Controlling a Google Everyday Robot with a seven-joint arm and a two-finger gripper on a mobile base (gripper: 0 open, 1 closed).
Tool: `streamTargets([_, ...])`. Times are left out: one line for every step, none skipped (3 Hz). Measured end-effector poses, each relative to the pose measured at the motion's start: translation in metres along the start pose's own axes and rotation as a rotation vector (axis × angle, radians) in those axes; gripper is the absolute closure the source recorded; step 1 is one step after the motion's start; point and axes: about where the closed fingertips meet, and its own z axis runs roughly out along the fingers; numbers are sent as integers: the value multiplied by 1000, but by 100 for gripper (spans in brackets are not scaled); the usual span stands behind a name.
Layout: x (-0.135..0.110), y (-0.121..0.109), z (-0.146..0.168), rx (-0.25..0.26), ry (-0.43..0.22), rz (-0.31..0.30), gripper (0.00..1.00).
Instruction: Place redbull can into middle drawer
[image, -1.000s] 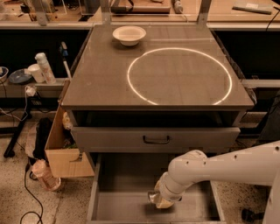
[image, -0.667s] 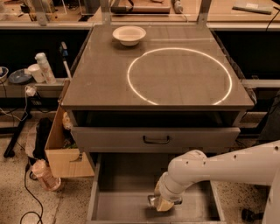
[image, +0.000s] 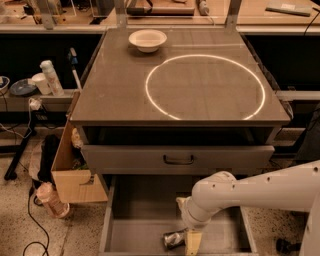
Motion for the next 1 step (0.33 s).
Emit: streamTargets([0,0,0,0,0,0,0])
